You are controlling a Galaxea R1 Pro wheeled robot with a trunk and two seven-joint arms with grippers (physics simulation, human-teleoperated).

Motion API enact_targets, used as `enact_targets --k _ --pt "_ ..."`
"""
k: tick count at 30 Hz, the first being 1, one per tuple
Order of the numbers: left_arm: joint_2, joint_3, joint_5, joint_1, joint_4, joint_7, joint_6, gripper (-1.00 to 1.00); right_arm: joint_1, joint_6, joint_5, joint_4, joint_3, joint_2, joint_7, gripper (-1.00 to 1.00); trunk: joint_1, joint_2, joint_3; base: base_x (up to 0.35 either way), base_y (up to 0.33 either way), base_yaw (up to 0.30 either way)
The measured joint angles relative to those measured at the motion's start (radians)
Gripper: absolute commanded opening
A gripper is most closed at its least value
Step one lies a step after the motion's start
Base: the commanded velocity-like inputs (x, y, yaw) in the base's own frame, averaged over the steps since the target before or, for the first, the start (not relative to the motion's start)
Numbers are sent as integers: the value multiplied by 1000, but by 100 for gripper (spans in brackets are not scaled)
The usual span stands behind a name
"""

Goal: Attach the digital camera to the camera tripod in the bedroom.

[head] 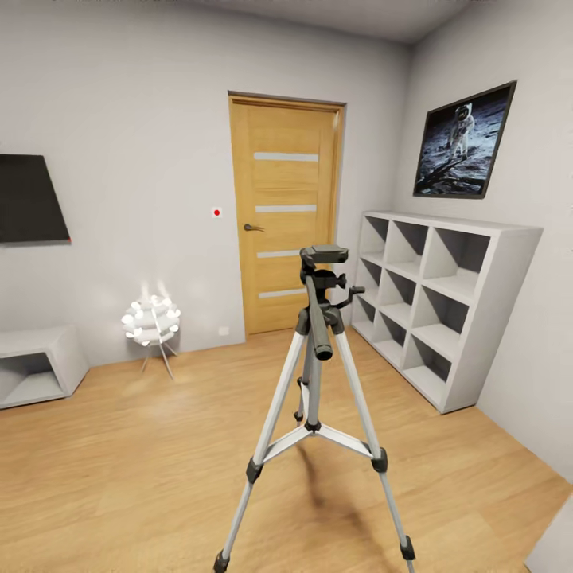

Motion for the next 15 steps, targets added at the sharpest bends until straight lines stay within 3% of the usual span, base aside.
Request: enact_targets --k 7,15 --pt "0 -1 1 0 0 -1 1 100 0 -24 8 37 10 4 11 100 0 0 0 -49 0 0" --pt "1 0 2 0 0 0 1 100 0 -35 48 2 54 8 17 100 0 0 0 -86 0 0"
